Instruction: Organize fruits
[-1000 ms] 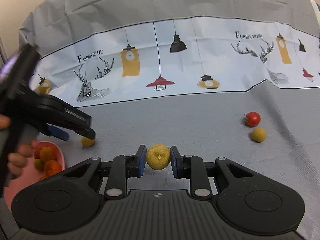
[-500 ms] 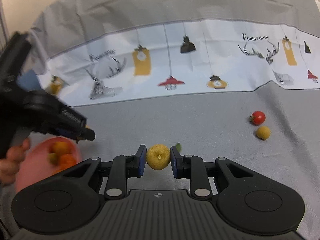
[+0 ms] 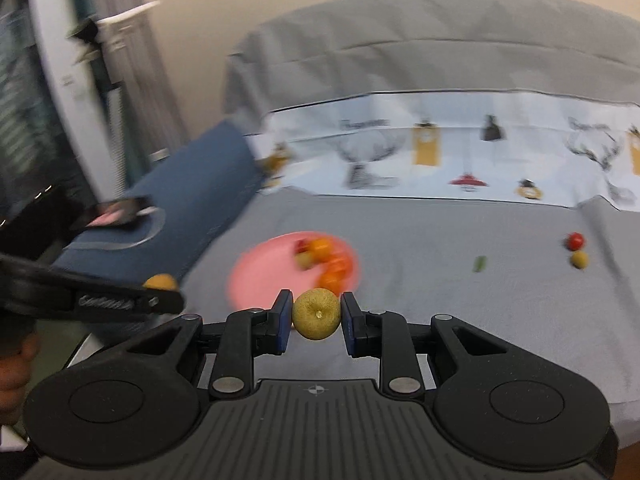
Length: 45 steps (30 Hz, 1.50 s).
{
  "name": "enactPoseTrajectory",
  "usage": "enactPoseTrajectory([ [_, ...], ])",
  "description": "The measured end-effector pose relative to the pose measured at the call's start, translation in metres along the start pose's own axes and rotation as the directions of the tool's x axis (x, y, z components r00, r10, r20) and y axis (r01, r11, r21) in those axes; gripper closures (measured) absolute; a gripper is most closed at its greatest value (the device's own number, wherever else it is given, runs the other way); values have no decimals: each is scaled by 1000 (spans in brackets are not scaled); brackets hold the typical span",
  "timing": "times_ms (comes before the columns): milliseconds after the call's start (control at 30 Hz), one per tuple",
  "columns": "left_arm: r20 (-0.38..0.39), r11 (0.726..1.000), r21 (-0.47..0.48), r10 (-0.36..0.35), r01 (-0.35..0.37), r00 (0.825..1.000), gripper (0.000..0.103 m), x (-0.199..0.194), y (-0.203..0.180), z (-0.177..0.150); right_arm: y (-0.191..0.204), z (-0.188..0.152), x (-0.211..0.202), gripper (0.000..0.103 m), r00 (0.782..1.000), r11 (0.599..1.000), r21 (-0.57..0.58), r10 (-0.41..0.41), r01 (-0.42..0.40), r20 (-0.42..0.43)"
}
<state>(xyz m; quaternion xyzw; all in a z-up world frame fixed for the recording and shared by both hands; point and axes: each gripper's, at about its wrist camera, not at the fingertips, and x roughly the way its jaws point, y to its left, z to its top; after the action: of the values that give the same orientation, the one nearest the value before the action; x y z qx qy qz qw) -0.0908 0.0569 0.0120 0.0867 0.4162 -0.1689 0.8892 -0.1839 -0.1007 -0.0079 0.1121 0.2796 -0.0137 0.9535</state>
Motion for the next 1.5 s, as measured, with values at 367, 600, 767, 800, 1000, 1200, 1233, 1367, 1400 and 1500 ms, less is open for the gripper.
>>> enactPoseTrajectory([
  [367,99,999,-52,2,4,995,75,-67,19,-46,52,-17,-62,76,996,988,-155,30,-16,84],
  [600,146,998,-64,3,6,989,75,-88,21,-52,59,-22,-75,76,995,987,-162,31,-14,98],
  [767,157,997,-76,17,-5,987,75,-90,25,-52,64,-21,-72,76,995,983,-183,42,-24,94],
  [800,156,997,-77,17,-5,988,75,-89,26,-52,64,-22,-72,76,995,983,-184,42,-24,92],
  [1000,144,997,-73,-2,13,990,75,-81,25,-50,59,-23,-69,76,997,986,-168,24,-11,77],
  [1200,133,997,-72,-11,20,991,75,-74,28,-48,58,-25,-63,76,998,987,-159,12,-3,61],
  [1233,131,997,-74,-10,20,991,75,-73,28,-48,58,-25,-62,76,998,987,-159,12,-2,59],
  [1367,123,996,-81,-13,23,992,75,-68,30,-47,57,-25,-58,76,999,987,-159,10,-3,47],
  [1400,122,996,-83,-13,23,992,75,-68,31,-47,56,-24,-58,76,999,987,-159,10,-2,45],
  [1500,119,996,-84,-16,27,993,75,-66,32,-46,56,-24,-54,76,999,988,-157,6,-1,36],
])
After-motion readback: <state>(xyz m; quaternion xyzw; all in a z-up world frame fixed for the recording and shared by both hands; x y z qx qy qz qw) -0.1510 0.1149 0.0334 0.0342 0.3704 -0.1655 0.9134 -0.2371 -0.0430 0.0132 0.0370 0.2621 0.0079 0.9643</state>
